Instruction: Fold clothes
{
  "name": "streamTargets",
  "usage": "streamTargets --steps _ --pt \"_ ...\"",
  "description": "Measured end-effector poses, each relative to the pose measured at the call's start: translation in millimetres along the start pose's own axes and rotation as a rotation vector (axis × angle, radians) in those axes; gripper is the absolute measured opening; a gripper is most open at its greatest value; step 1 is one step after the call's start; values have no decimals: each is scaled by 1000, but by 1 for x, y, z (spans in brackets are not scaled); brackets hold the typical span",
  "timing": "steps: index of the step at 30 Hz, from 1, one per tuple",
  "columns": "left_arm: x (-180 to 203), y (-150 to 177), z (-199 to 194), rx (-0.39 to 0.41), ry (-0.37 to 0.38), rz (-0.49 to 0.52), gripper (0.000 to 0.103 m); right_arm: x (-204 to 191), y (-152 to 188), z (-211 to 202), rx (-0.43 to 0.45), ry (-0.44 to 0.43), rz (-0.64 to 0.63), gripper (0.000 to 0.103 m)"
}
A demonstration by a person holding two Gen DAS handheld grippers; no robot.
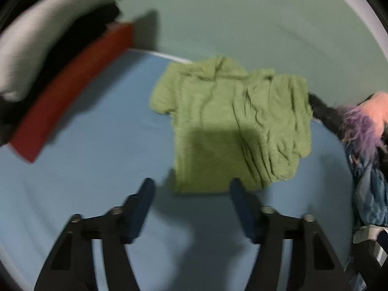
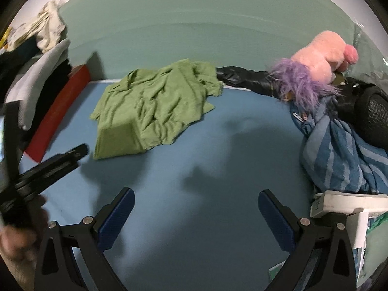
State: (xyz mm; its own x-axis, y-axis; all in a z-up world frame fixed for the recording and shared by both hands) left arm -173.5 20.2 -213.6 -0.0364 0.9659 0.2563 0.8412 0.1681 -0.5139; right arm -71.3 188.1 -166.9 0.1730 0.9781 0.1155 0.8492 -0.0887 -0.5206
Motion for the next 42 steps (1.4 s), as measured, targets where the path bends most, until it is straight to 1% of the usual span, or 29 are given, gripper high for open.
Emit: streamTargets --steps 1,2,3,4,5,6,7,10,12,15,19,20,21,24,25,27,29,31,32,33,34,35,36,37,39,40,41,42 --pt "1 -1 9 -11 -2 0 48 3 0 2 -8 2 7 103" --pt "2 -1 18 -22 -3 0 41 5 0 4 -17 3 13 103" --pt "3 -2 27 -33 -5 0 39 7 0 7 -25 4 19 103" --pt "4 -3 36 -45 -7 0 33 8 0 9 -32 7 22 103" --pt "4 -3 44 -55 -6 -1 14 10 -1 12 -40 11 26 102" --pt "3 0 43 -58 17 -15 8 10 -1 16 -51 15 28 101" --pt "1 3 41 -62 41 -31 7 10 -1 20 -63 20 30 101" --pt "-16 23 27 -96 169 -161 5 0 0 31 -95 0 29 98" --pt "-34 34 4 -98 202 -198 5 -10 1 33 -108 -34 30 96" --pt "-61 51 -29 -101 252 -254 5 -27 4 32 -130 -84 9 96" --pt "-98 73 -75 -104 316 -327 5 -38 6 24 -106 -89 -25 96" --pt "-108 79 -88 -98 309 -331 4 -39 7 22 -104 -94 -24 96" --pt "-118 88 -100 -107 254 -315 0 -40 9 21 -106 -108 -24 96" --pt "-150 112 -133 -123 101 -258 0 -44 11 23 -119 -145 -16 96" --pt "-161 123 -141 -140 63 -251 0 -46 12 24 -125 -157 -16 96" --pt "-175 130 -144 -168 8 -256 0 -54 13 25 -136 -189 -23 96" --pt "-190 134 -147 -166 -50 -270 0 -67 11 27 -144 -229 -35 96" --pt "-192 130 -147 -157 -51 -293 3 -84 0 32 -148 -277 -34 95" --pt "-187 125 -144 -139 -37 -323 7 -93 -6 34 -150 -301 -33 94" --pt "-181 119 -141 -121 -23 -353 18 -102 -12 36 -152 -325 -31 93" --pt "-176 114 -138 -103 -8 -381 26 -112 -21 40 -150 -348 -22 93" --pt "-169 109 -134 -87 16 -387 44 -122 -32 44 -148 -370 -10 93" --pt "-163 105 -134 -69 36 -383 57 -133 -43 51 -147 -390 7 93" --pt "-156 101 -134 -52 56 -379 60 -146 -55 61 -158 -402 22 92" --pt "-144 93 -134 -19 94 -370 62 -175 -77 86 -189 -416 54 91" --pt "-141 91 -131 -19 97 -361 62 -188 -83 96 -204 -420 55 87" --pt "-138 90 -129 -19 101 -353 63 -203 -87 106 -205 -419 50 75" --pt "-140 91 -126 -30 103 -350 63 -218 -92 117 -201 -415 44 67"
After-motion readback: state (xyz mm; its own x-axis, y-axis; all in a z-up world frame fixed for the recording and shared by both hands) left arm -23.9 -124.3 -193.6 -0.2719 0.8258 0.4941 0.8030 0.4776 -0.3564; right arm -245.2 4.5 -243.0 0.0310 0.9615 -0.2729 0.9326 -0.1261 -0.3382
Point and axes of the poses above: each gripper's, at about its wrist camera, not at the fingertips, and z roughly the way its jaws point, x to its right, y to its underside, the point moved 8 cm from there along z, roughly the way its jaws point, and after that the axes turned 6 degrees about y, right-handed, at the moved point
